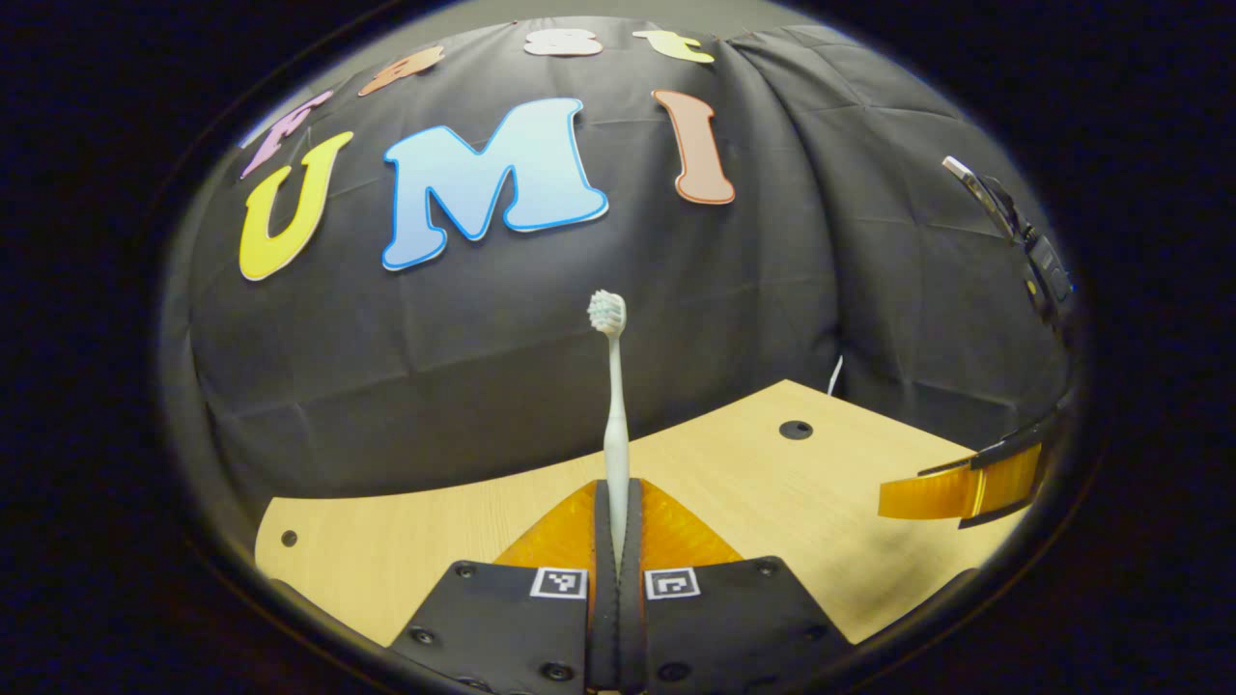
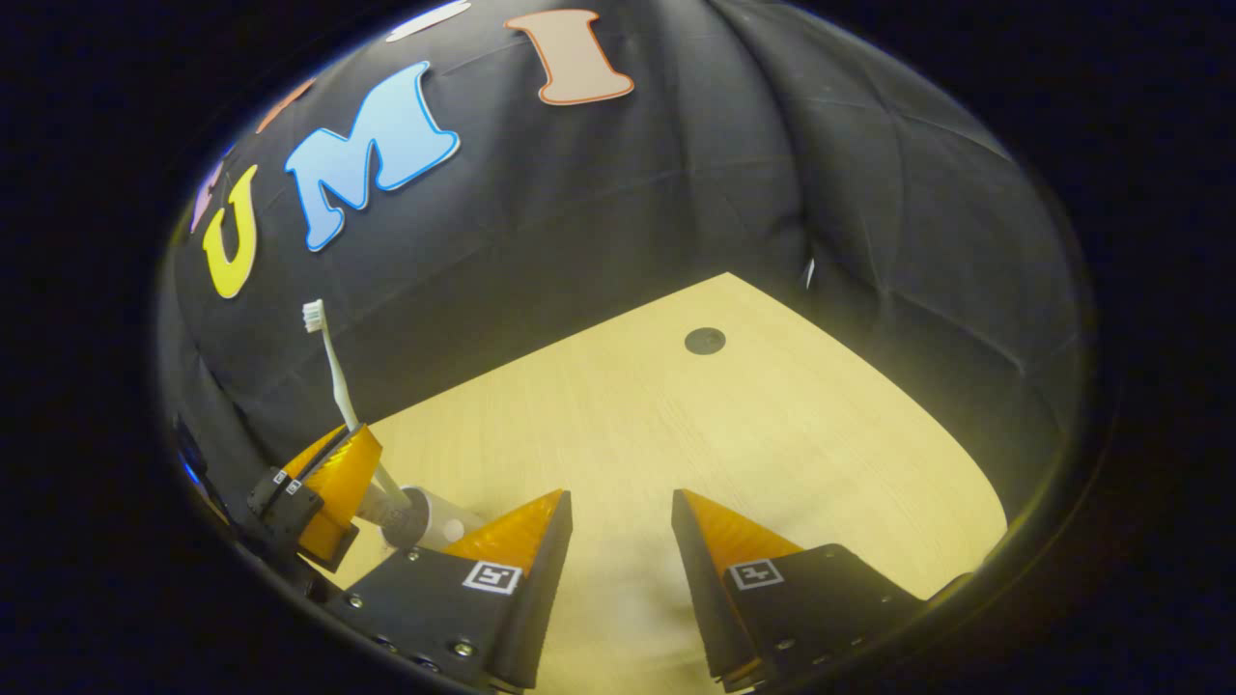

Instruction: Put the toothbrush and toothpaste on the desktop into the cup, then pick up the cup and place it on the coaster on the desktop.

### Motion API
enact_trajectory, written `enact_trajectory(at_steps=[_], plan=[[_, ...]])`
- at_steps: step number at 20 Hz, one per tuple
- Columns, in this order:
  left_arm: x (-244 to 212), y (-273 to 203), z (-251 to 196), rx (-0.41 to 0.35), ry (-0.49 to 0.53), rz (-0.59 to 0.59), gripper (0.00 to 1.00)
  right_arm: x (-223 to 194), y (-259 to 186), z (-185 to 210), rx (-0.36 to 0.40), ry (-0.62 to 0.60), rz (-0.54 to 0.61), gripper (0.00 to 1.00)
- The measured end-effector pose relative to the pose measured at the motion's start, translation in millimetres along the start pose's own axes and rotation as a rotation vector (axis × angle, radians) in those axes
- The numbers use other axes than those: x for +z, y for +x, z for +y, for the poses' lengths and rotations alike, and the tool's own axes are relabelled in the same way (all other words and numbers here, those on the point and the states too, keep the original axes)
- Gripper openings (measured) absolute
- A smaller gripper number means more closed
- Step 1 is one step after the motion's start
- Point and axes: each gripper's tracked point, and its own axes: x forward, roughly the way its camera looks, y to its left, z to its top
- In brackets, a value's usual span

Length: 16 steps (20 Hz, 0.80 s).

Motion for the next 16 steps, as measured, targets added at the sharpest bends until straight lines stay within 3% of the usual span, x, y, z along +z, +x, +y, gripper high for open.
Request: enact_trajectory(at_steps=[7,16], plan=[[13.2,-8.8,-21.0,-0.031,-0.006,-0.034,0.08,-5.7,1.6,-9.6,-0.009,0.015,0.016,0.63],[-2.0,-9.4,12.5,0.065,-0.001,-0.029,0.08,-8.3,1.8,-10.4,-0.006,0.019,0.028,0.63]])
